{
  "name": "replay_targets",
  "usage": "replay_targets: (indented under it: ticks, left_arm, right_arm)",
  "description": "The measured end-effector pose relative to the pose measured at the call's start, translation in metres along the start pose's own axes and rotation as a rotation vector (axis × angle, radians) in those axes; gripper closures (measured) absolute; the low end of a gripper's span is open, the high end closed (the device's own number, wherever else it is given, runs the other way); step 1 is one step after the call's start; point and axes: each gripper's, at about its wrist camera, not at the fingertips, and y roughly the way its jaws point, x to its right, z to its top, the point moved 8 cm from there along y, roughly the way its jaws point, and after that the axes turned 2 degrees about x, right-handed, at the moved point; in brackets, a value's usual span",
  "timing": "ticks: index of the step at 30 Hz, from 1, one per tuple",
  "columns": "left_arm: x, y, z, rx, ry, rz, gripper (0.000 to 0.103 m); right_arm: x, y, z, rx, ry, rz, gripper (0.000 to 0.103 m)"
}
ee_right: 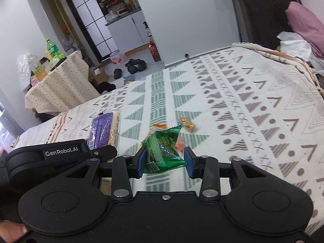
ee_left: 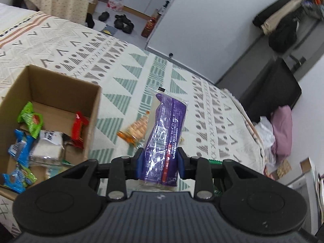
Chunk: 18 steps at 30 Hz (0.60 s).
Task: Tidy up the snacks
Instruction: 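Carry both snacks over the box and release them inside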
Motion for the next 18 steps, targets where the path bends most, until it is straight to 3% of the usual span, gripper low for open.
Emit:
replay_targets:
  ticks: [14, 18]
  left_arm:
    - [-0.061, -0.02, 0.042, 0.072, -0.163, 0.042, 0.071]
    - [-0.077, -0.019, 0.045, 0.057, -0.201, 0.064, 0.071]
  right_arm:
    - [-0.054, 0.023, 0.016, -0.02, -0.037, 0.062, 0.065]
    - [-0.069, 0.032, 0.019, -0.022, -0.044, 0.085, 0.065]
